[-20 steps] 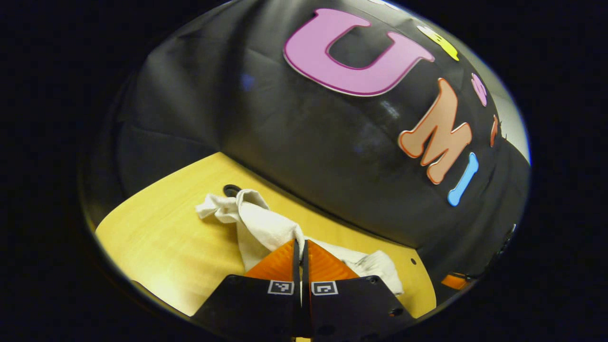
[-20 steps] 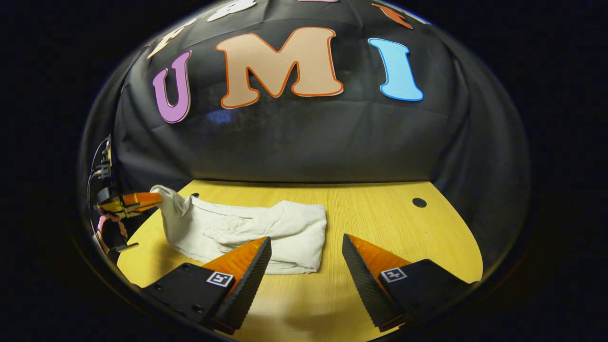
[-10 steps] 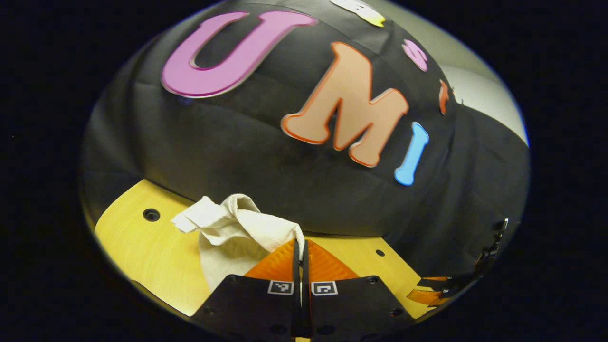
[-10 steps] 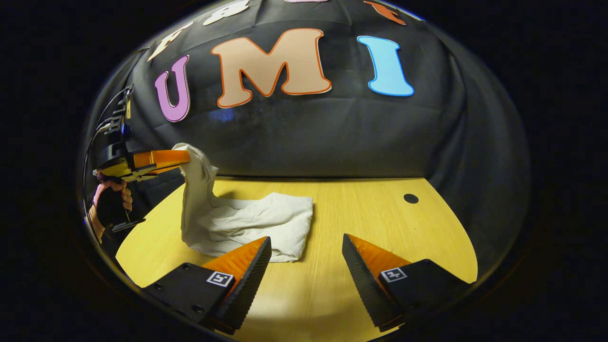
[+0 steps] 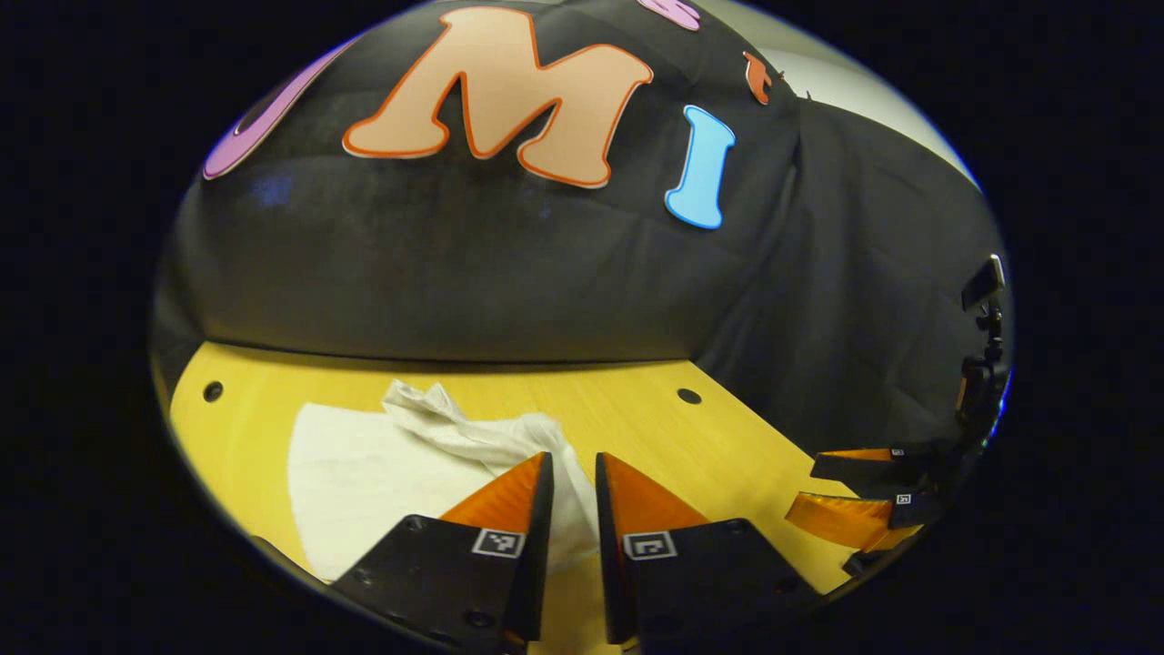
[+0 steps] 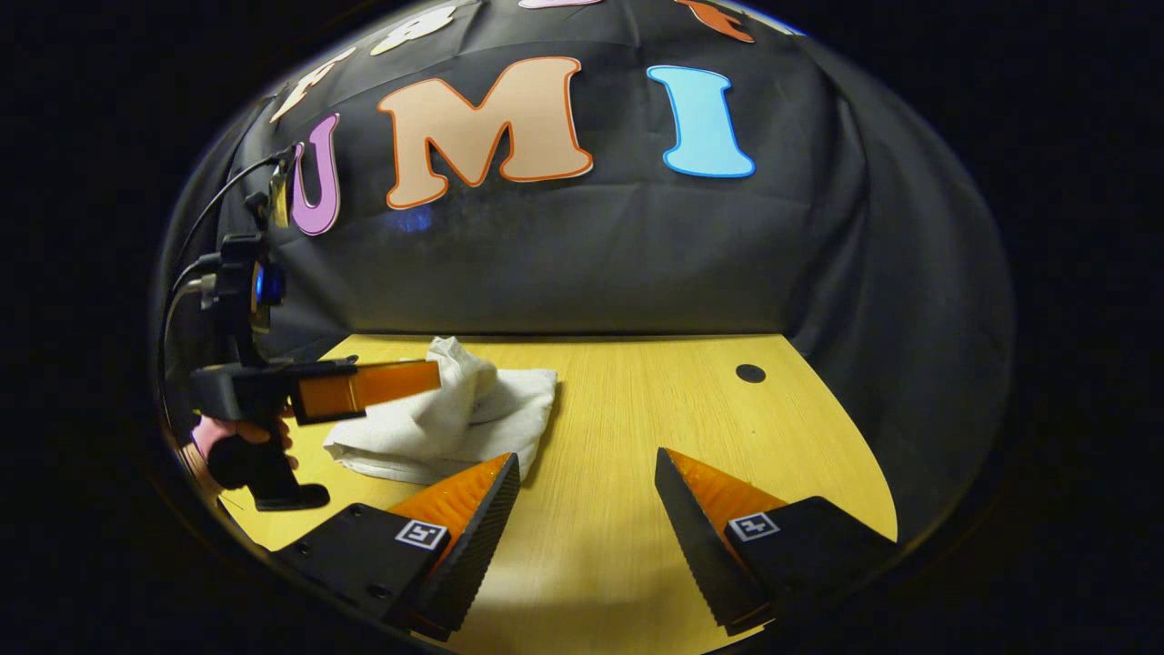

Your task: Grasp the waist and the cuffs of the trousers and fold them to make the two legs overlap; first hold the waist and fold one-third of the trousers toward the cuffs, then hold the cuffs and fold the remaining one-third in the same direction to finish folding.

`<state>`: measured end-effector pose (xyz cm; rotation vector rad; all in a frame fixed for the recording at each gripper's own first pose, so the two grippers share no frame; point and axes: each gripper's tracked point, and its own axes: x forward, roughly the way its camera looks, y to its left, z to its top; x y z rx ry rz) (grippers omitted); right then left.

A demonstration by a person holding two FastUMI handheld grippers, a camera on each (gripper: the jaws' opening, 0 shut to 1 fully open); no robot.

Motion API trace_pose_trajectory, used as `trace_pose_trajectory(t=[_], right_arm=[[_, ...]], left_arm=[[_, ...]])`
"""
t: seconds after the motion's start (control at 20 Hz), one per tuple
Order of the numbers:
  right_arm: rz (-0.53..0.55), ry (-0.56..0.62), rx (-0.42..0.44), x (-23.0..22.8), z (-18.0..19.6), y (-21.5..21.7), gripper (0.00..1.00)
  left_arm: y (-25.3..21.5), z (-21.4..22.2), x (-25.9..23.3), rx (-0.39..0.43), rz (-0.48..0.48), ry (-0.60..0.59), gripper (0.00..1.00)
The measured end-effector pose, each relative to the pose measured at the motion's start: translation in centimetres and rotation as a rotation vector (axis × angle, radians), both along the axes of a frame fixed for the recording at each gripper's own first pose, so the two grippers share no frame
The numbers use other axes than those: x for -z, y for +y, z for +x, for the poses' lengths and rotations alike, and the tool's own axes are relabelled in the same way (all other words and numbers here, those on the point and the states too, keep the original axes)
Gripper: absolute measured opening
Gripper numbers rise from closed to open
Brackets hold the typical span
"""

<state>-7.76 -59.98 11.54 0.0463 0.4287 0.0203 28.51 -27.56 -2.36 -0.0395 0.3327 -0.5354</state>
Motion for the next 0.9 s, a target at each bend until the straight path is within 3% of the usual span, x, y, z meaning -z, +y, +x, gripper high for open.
trace_pose_trajectory(t=[0.15, 0.2, 0.25, 0.55, 0.6, 0.65, 0.9], right_arm=[[0.007, 0.003, 0.000, 0.2, -0.3, -0.3, 0.96], [0.007, 0.003, -0.004, 0.2, -0.4, -0.2, 0.96], [0.007, 0.001, -0.009, 0.1, -0.5, 0.0, 0.96], [0.051, -0.065, -0.064, -2.2, -0.8, 3.1, 0.96], [0.050, -0.076, -0.072, -2.6, -1.0, 3.7, 0.92], [0.050, -0.090, -0.081, -3.1, -1.3, 4.2, 0.96], [0.062, -0.167, -0.106, -5.9, -3.3, 6.7, 0.97]], left_arm=[[0.7, -0.6, 1.2, -0.027, -0.005, 0.026, 0.78], [1.3, -0.6, 1.2, -0.049, -0.003, 0.026, 0.90], [2.2, -0.8, 0.8, -0.070, -0.004, 0.019, 0.95], [9.9, -3.4, -3.7, -0.214, 0.035, -0.074, 0.95], [11.5, -4.1, -4.5, -0.238, 0.056, -0.094, 0.95], [12.8, -4.7, -5.4, -0.267, 0.074, -0.117, 0.95], [18.3, -8.8, -8.6, -0.372, 0.083, -0.167, 0.95]])
